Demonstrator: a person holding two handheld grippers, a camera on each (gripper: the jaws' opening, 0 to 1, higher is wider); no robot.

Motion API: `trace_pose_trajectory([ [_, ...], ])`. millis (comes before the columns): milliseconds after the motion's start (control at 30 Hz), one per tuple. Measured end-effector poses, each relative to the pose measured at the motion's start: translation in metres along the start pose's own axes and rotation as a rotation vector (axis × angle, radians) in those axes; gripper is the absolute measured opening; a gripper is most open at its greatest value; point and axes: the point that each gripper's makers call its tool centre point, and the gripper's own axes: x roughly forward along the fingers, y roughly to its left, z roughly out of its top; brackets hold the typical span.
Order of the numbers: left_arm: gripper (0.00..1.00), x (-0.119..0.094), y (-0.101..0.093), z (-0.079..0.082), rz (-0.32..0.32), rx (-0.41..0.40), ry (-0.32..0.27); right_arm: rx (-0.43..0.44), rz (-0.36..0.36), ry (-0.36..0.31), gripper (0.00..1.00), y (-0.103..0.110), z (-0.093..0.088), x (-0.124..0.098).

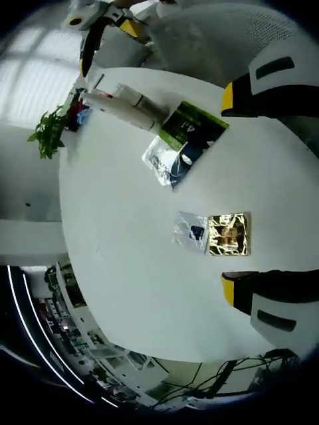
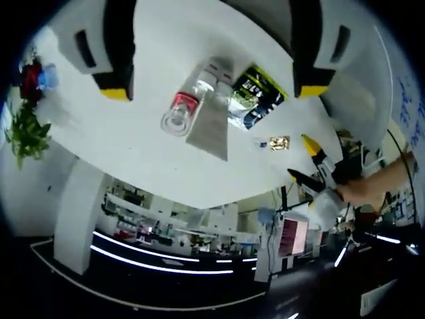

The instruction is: Arrange the skincare products in the storage area until every visible bottle or jar stands upright without overlapping.

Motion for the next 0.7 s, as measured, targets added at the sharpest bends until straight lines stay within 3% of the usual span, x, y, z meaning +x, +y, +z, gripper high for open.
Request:
trace_pose_trajectory([
  [433, 0.88, 0.027, 0.015, -0.017, -0.002, -0.042, 0.060, 0.042, 0.023, 0.032, 1.00, 0.003, -0.008, 0.000],
  [700, 0.77, 0.038, 0.024, -0.026, 0.000, -0.061, 0.084, 0.045, 0.018, 0.049, 1.00, 0.003, -0.011, 0.000],
])
